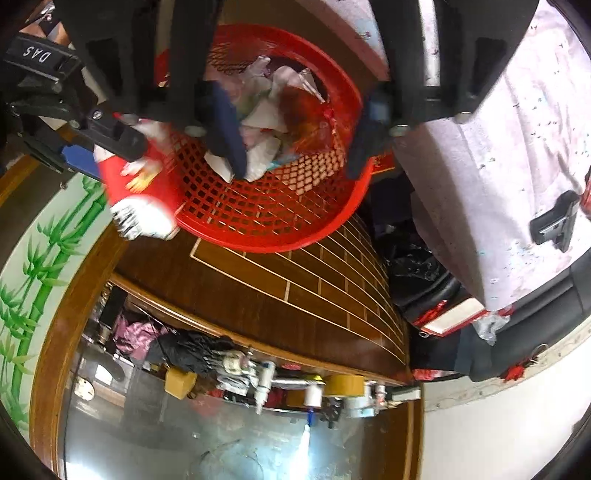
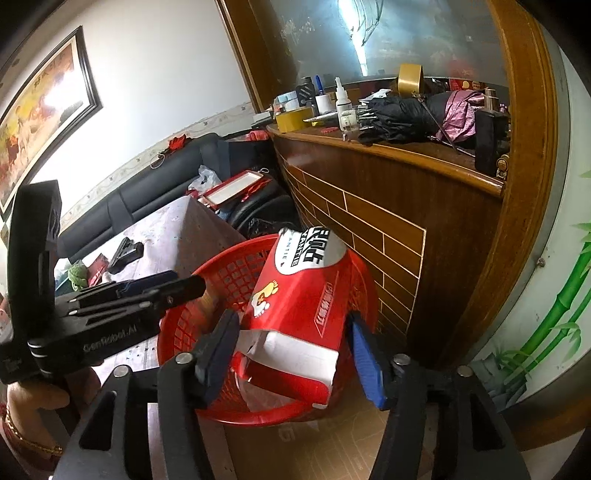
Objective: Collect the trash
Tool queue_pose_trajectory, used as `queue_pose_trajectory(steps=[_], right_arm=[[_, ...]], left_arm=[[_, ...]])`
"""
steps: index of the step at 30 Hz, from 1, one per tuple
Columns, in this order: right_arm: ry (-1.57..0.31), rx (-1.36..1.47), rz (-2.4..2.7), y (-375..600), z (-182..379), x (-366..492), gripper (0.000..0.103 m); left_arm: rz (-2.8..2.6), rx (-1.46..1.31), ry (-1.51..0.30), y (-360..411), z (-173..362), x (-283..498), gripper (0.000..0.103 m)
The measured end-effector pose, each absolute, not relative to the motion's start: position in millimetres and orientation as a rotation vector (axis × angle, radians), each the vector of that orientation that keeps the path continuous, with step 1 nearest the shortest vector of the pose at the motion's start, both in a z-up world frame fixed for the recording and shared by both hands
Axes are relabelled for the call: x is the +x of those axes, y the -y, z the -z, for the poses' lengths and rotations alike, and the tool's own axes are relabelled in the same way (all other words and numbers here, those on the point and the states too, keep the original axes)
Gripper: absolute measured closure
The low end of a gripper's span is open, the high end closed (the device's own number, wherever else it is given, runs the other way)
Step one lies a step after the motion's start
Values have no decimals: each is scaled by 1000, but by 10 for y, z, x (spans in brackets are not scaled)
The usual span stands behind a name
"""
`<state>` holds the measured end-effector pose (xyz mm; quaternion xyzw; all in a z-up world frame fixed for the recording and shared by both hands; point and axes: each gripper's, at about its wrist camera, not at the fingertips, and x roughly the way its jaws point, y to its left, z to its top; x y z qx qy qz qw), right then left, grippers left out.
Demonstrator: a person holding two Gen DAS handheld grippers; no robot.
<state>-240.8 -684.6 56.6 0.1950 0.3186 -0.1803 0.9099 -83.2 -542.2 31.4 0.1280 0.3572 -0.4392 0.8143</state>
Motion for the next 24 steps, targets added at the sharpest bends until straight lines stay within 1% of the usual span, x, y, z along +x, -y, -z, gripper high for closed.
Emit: queue_pose_trajectory(steps=[1, 2, 3, 4, 6, 9, 11, 14, 18, 24], right_arm=[[-653, 402, 374, 6845, -571, -2416, 37], [-649, 403, 375, 6840, -580, -2425, 33], [-647, 403, 377, 6837, -585, -2430, 32], [-643, 402, 380, 6828, -593, -2437, 29], [-634, 404, 384, 6811, -617, -2459, 29], [-618, 399, 392, 6757, -660, -2510, 22], [-604, 395, 397, 6704, -693, -2561, 10], [-571, 392, 411, 6596, -752, -2667, 0], [-559, 395, 423, 6474, -782, -2764, 0], [-524, 348, 494, 6208, -828, -2969, 0]], left_arm=[[933, 268, -750, 5386, -330, -833, 35], [927, 265, -740, 5357, -345, -829, 32], [917, 264, -728, 5327, -365, -834, 28], [905, 266, -714, 5287, -388, -843, 28], [893, 271, -694, 5220, -422, -872, 26], [865, 283, -645, 5086, -480, -961, 16], [854, 283, -603, 4958, -526, -1051, 12], [855, 276, -578, 4798, -576, -1164, 10], [829, 273, -561, 4575, -620, -1316, 5], [798, 266, -538, 4247, -684, -1563, 5]])
